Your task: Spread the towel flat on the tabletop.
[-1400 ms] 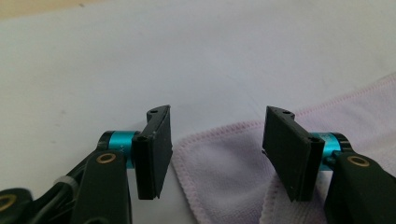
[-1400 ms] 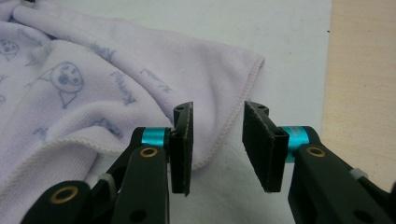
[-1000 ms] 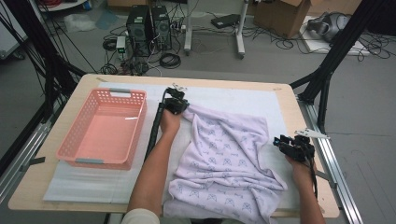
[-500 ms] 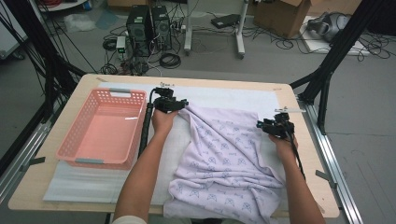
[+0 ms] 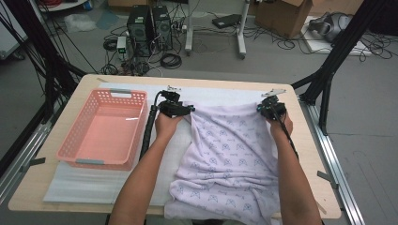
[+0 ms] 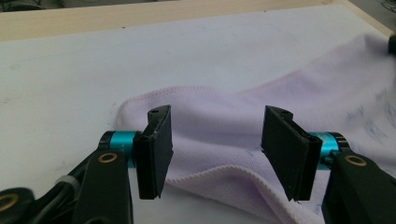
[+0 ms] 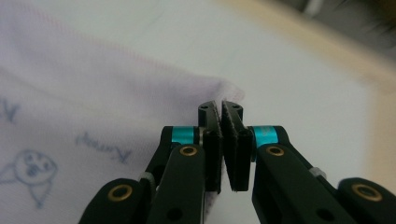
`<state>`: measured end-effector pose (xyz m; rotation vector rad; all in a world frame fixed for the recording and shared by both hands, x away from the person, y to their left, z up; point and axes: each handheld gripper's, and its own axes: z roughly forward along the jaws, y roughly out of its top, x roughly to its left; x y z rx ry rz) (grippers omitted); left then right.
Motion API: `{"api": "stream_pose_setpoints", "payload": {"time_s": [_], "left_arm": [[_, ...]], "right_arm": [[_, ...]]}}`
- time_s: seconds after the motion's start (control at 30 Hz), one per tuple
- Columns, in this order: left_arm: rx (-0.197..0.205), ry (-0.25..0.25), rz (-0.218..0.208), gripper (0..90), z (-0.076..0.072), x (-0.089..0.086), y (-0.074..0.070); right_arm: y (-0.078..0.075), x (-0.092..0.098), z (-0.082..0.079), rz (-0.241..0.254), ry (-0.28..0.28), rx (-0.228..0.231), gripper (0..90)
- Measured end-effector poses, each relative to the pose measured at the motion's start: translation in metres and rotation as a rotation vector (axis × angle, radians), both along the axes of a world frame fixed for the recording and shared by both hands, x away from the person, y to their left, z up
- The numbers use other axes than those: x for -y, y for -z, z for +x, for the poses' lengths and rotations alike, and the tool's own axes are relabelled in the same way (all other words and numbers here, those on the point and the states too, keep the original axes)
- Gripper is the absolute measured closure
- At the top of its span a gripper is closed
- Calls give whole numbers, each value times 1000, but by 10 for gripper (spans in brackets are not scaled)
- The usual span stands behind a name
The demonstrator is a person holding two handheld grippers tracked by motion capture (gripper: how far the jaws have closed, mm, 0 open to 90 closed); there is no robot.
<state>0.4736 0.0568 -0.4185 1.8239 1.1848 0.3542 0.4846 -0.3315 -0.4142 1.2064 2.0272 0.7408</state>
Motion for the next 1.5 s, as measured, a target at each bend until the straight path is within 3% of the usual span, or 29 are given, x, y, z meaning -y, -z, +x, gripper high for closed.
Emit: {"api": "stream_pose_setpoints", "payload": {"time_s": [0.03, 0.07, 0.1, 0.13, 0.17, 0.23, 0.3, 0.4, 0.53, 0.6, 0.67, 0.73, 0.8, 0.87, 0.9, 0.93, 0.97, 1.0, 1.1, 1.13, 1.23, 1.3, 1.37, 1.43, 1.5], "left_arm": [[-2, 11, -2, 431, -1, 1, 0], [-4, 23, -1, 431, -1, 2, -1], [-5, 32, -6, 430, -2, 4, -1], [-13, 45, -4, 430, -3, 6, 0], [-21, 52, -2, 430, -3, 7, 1], [-47, 70, 9, 422, -5, 9, 2], [-34, 71, -4, 424, -11, 12, 5], [-41, 76, 14, 417, -16, 13, 8], [-73, 106, 29, 390, -22, 16, 8], [-48, 111, 27, 394, -28, 18, 7], [-52, 117, 27, 394, -33, 20, 9], [-66, 129, 64, 394, -36, 22, 15], [-106, 139, 86, 385, -36, 24, 21], [-88, 140, 129, 384, -37, 29, 22], [-75, 147, 145, 453, -37, 30, 22], [-61, 166, 164, 590, -38, 31, 21], [-24, 150, 222, 758, -38, 32, 21], [-14, 134, 230, 833, -37, 31, 22], [16, 1, 243, 855, -29, 16, 21], [26, -57, 229, 856, -25, 7, 21], [54, -156, 209, 856, -19, -13, 19], [58, -185, 164, 854, -18, -24, 17], [69, -192, 141, 844, -18, -29, 14], [86, -190, 133, 834, -19, -29, 12], [89, -183, 123, 835, -19, -29, 12]], "right_arm": [[-4, 6, 1, -11, 62, 14, 863], [-8, 12, 1, 9, 113, 38, 855], [-10, 18, 0, 68, 145, 55, 823], [-11, 22, -1, 130, 165, 56, 730], [-11, 24, -3, 167, 176, 40, 684], [-11, 24, -7, 180, 157, 32, 639], [-13, 23, -15, 199, 123, 38, 635], [-15, 23, -28, 238, 74, 27, 622], [-15, 24, -45, 235, 29, 13, 616], [-14, 25, -54, 234, 16, 10, 607], [-14, 28, -64, 243, 5, 12, 607], [-13, 30, -73, 247, 3, 17, 606], [-12, 35, -83, 258, 4, 24, 606], [-12, 38, -88, 267, 10, -7, 581], [-13, 38, -90, 272, 5, -18, 584], [-14, 38, -92, 268, 1, -14, 586], [-16, 37, -94, 258, -4, -5, 587], [-18, 36, -96, 260, -12, 3, 589], [-21, 33, -99, 250, -27, 3, 588], [-20, 32, -100, 252, -35, -2, 588], [-9, 27, -107, 249, -64, -33, 586], [4, 24, -111, 239, -73, -69, 572], [16, 24, -112, 267, -78, -106, 543], [22, 20, -111, 309, -113, -139, 542], [27, 8, -109, 297, -173, -171, 544]]}}
